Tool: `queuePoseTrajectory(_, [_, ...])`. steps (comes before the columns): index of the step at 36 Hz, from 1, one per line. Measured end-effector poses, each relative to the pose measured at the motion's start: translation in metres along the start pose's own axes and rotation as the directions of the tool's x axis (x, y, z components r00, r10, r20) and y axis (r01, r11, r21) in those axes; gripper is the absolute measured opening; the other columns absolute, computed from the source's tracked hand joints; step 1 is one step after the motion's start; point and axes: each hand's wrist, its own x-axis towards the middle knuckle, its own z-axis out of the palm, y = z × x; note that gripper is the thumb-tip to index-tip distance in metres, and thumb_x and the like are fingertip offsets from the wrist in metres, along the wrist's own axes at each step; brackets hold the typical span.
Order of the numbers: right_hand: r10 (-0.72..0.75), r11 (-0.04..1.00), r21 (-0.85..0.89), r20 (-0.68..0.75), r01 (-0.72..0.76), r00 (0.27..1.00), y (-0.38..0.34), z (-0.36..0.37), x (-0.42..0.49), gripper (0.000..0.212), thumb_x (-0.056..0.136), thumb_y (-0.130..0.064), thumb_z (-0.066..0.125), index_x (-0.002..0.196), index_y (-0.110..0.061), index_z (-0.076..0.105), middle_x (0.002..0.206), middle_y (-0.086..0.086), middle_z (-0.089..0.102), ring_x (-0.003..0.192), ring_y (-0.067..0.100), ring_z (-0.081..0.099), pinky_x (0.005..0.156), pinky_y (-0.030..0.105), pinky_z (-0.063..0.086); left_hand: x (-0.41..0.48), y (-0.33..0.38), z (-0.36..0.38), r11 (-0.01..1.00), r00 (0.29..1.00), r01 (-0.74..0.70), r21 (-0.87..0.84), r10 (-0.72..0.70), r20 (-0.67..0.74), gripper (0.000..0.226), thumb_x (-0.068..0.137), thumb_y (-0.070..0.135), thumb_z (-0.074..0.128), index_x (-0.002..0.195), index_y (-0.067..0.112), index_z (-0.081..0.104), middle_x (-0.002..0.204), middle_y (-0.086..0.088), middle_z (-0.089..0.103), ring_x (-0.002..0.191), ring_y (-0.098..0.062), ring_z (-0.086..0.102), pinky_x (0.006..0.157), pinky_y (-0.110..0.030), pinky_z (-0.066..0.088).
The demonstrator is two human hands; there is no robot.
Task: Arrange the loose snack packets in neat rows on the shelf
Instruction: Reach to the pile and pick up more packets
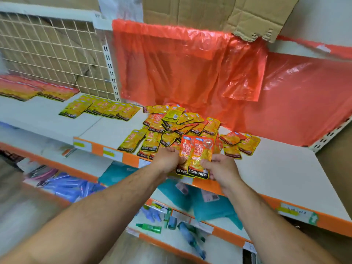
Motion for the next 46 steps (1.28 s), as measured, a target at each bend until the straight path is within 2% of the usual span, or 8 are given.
queuePoseTrajectory(4, [-0.02, 0.998, -0.064, 0.076, 0.024, 0.997, -0.015, 0.057, 0.0, 0.015, 0.083, -0.015, 0.076, 0.086, -0.001, 0.071, 0.074, 0.007, 0.066, 0.056, 0.012, 0.054, 0.051, 0.025, 0.04, 0.001, -0.013, -0.055, 0.996, 0.997, 0.024, -0.086, -0.03, -0.068, 0.031, 0.085, 0.001, 0.069, 0.064, 0.013, 0.049, 0.064, 0.002, 0.061, 0.05, -0.014, 0.053, 0.049, -0.021, 0.039])
queuePoseTrajectory(10, [-0.002, 0.998, -0.061, 0.186, 0.014, 0.983, -0.04, 0.151, -0.004, 0.007, 0.086, -0.004, 0.072, 0.079, -0.006, 0.069, 0.059, -0.004, 0.067, 0.04, 0.0, 0.053, 0.037, 0.016, 0.038, 0.003, -0.035, -0.15, 0.991, 0.991, 0.003, -0.135, -0.021, -0.129, 0.034, 0.085, -0.002, 0.066, 0.06, 0.017, 0.051, 0.054, 0.004, 0.057, 0.038, -0.004, 0.048, 0.037, -0.014, 0.031])
queuePoseTrajectory(15, [-0.029, 0.99, -0.132, 0.209, 0.057, 0.978, -0.054, 0.245, -0.008, 0.038, 0.075, -0.025, 0.082, 0.076, 0.006, 0.06, 0.063, 0.01, 0.051, 0.055, 0.018, 0.042, 0.055, 0.032, 0.031, 0.006, -0.055, -0.242, 0.993, 0.98, -0.002, -0.114, -0.02, -0.198, 0.019, 0.08, -0.001, 0.069, 0.066, 0.009, 0.063, 0.063, -0.006, 0.06, 0.058, -0.02, 0.05, 0.048, -0.021, 0.031])
queuePoseTrajectory(18, [-0.033, 0.987, -0.143, 0.236, 0.068, 0.971, -0.064, 0.302, -0.01, 0.026, 0.081, -0.018, 0.08, 0.068, -0.006, 0.06, 0.053, 0.002, 0.053, 0.048, 0.014, 0.043, 0.047, 0.025, 0.032, 0.01, -0.068, -0.299, 0.996, 0.966, 0.0, -0.092, -0.024, -0.257, 0.026, 0.077, 0.001, 0.071, 0.058, 0.013, 0.058, 0.059, -0.005, 0.058, 0.056, -0.019, 0.047, 0.046, -0.02, 0.03])
queuePoseTrajectory(26, [-0.034, 0.986, -0.141, 0.361, 0.09, 0.932, -0.096, 0.435, -0.009, 0.025, 0.085, -0.009, 0.073, 0.065, -0.014, 0.061, 0.043, -0.012, 0.056, 0.039, -0.001, 0.048, 0.04, 0.014, 0.033, 0.018, -0.09, -0.429, 0.984, 0.937, 0.006, -0.177, -0.067, -0.342, 0.007, 0.081, -0.001, 0.068, 0.087, -0.004, 0.069, 0.073, -0.015, 0.06, 0.064, -0.021, 0.048, 0.055, -0.029, 0.036])
queuePoseTrajectory(36, [-0.055, 0.978, -0.157, 0.447, 0.139, 0.893, -0.123, 0.545, 0.027, 0.036, 0.087, -0.01, 0.073, 0.057, -0.017, 0.054, 0.04, -0.013, 0.052, 0.036, -0.003, 0.045, 0.04, 0.014, 0.033, 0.054, -0.097, -0.533, 0.989, 0.913, -0.014, -0.147, -0.047, -0.404, 0.009, 0.078, 0.009, 0.07, 0.076, 0.008, 0.061, 0.073, -0.014, 0.058, 0.068, -0.025, 0.055, 0.063, -0.038, 0.046])
queuePoseTrajectory(42, [-0.057, 0.98, -0.141, 0.489, 0.143, 0.871, -0.139, 0.602, 0.075, 0.035, 0.087, -0.01, 0.073, 0.058, -0.016, 0.053, 0.042, -0.012, 0.052, 0.04, 0.002, 0.045, 0.041, 0.015, 0.032, 0.098, -0.092, -0.582, 0.98, 0.878, -0.019, -0.197, -0.078, -0.472, 0.015, 0.08, 0.002, 0.071, 0.068, 0.008, 0.064, 0.069, -0.015, 0.06, 0.066, -0.024, 0.051, 0.062, -0.036, 0.039])
queuePoseTrajectory(46, [-0.056, 0.983, -0.123, 0.513, 0.138, 0.856, -0.153, 0.633, 0.107, 0.04, 0.088, -0.002, 0.068, 0.054, -0.014, 0.051, 0.037, -0.01, 0.049, 0.036, 0.004, 0.043, 0.035, 0.013, 0.031, 0.132, -0.076, -0.611, 0.98, 0.852, -0.028, -0.195, -0.079, -0.518, 0.014, 0.078, -0.003, 0.072, 0.069, 0.007, 0.067, 0.074, -0.016, 0.066, 0.068, -0.025, 0.059, 0.065, -0.04, 0.05])
